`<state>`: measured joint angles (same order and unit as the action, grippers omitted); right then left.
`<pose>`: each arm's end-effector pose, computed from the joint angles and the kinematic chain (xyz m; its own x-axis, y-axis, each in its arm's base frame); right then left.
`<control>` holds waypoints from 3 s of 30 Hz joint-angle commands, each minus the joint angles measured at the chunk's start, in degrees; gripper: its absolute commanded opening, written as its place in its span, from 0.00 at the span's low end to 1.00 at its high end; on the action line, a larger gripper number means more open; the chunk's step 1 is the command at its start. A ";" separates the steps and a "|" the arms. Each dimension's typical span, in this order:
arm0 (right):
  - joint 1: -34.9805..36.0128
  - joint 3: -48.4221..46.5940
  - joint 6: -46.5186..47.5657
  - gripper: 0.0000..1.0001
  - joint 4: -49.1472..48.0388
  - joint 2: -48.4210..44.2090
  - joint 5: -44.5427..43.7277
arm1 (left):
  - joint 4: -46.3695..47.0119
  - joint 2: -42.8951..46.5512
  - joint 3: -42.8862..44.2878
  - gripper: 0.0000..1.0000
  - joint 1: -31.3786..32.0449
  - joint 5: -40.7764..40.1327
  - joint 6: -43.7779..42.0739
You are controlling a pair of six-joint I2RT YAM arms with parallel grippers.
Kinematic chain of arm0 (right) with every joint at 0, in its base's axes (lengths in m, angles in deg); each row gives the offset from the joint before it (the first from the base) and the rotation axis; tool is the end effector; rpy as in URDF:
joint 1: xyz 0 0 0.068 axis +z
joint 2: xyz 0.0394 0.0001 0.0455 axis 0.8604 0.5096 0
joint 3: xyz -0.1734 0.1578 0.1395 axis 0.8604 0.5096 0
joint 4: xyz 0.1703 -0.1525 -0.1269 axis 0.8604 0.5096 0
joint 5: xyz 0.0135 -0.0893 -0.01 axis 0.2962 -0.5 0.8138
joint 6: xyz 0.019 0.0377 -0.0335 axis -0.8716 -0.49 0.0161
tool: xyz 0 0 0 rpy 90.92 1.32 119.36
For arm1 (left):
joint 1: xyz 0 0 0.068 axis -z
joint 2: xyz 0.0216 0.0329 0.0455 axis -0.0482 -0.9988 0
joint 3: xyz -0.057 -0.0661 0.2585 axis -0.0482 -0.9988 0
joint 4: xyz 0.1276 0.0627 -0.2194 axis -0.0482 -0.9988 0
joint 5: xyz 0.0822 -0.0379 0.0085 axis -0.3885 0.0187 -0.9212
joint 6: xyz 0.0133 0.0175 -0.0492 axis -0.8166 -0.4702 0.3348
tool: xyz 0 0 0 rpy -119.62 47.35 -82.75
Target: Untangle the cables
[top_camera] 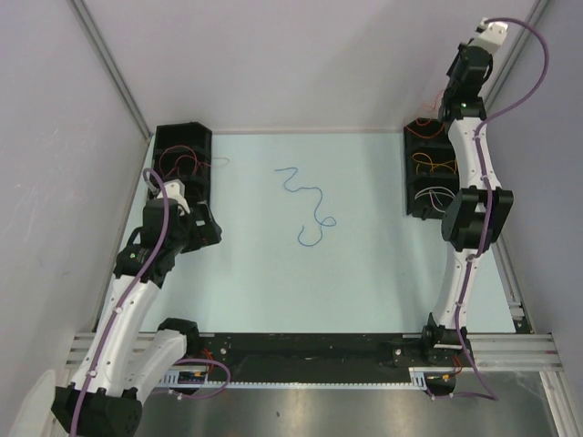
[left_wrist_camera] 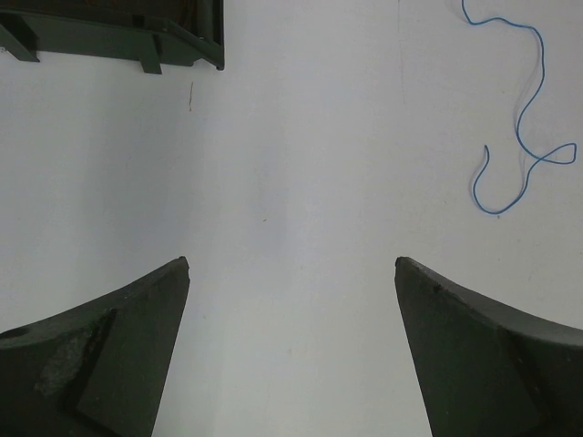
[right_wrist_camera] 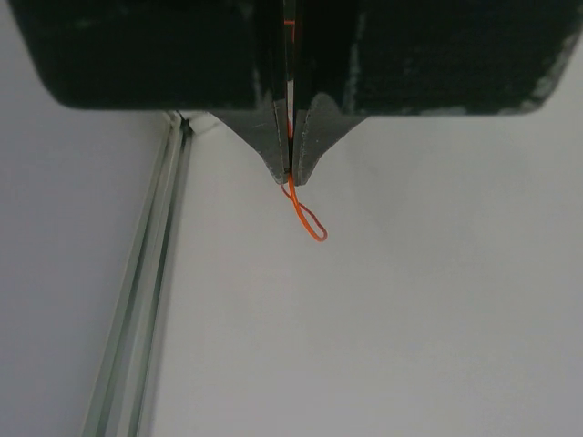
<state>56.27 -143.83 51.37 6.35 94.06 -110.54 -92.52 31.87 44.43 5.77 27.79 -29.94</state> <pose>0.5171 -0.0412 0.4264 0.1503 0.0207 -0.9884 0.4180 0.9047 0.0825 0.1639 -0.0228 0.3045 -0.6222 -0.2666 -0.7360 -0.1191 0.9615 -0.2476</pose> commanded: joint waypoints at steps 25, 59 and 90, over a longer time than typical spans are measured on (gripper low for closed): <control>-4.29 -0.60 -10.96 0.23 10.32 8.87 5.07 | 1.05 0.60 0.20 1.00 -0.98 -1.15 -0.58; 28.32 63.09 -25.55 0.79 19.83 -44.56 6.48 | 1.75 -1.95 1.34 0.95 0.86 2.28 -1.20; 14.52 75.40 -23.09 0.82 35.31 -63.11 15.19 | 25.57 -62.85 31.75 0.77 37.69 -8.09 -8.66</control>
<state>71.11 -69.10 26.98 41.41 30.72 -97.51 -69.44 -27.62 70.81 42.99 18.26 -33.78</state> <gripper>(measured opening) 0.818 0.790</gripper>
